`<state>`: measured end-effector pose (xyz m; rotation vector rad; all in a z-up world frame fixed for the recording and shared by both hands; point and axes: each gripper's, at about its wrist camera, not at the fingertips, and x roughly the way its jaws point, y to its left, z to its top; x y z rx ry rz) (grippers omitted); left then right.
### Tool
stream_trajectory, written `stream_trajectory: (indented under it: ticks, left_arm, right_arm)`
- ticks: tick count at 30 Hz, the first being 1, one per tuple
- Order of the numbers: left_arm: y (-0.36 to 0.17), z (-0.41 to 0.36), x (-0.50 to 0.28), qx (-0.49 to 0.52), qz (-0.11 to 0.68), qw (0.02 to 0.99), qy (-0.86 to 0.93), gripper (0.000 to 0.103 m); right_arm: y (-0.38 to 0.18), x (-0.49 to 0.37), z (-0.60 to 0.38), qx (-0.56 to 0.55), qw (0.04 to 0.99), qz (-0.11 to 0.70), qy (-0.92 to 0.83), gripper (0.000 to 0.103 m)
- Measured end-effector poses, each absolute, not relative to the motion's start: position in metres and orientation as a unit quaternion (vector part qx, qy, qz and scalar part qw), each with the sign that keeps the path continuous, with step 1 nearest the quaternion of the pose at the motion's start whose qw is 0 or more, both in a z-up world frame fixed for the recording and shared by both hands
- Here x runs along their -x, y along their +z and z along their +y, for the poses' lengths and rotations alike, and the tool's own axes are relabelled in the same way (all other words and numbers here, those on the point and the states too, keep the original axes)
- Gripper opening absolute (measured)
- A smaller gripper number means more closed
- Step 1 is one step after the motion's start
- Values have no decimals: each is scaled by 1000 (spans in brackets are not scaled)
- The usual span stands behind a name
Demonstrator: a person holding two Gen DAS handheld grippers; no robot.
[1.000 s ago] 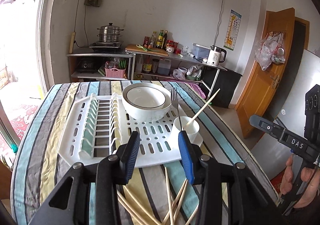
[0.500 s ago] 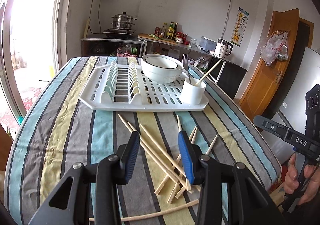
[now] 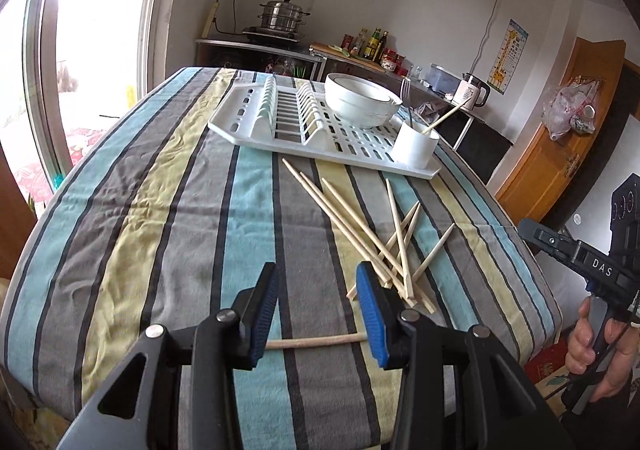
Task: Organize utensils
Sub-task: 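Move both grippers back down to the chopstick pile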
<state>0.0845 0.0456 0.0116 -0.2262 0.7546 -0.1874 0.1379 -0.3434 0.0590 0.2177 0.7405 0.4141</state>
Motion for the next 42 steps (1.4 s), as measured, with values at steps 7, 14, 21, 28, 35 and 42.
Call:
stream_trajectory:
  ticks: [7, 14, 21, 28, 35, 42]
  left_arm:
    - [-12, 53, -62, 133, 405, 902, -69, 42]
    - [-34, 63, -70, 158, 433, 887, -31, 41]
    - [-33, 66, -98, 167, 427, 889, -17, 41]
    - [-33, 58, -136, 147, 424, 894, -15, 41]
    - [-32, 49, -158, 120, 429, 895, -4, 40]
    - [-31, 52, -160, 111, 432, 895, 18, 39]
  right_arm:
    - [55, -130, -336, -101, 902, 361, 213, 33]
    - [52, -131, -328, -94, 899, 367, 221, 33]
    - [49, -139, -323, -91, 898, 371, 220, 33]
    - [47, -150, -319, -85, 897, 376, 217, 33]
    - [40, -171, -313, -79, 894, 389, 207, 33]
    - [25, -218, -294, -62, 881, 427, 195, 33]
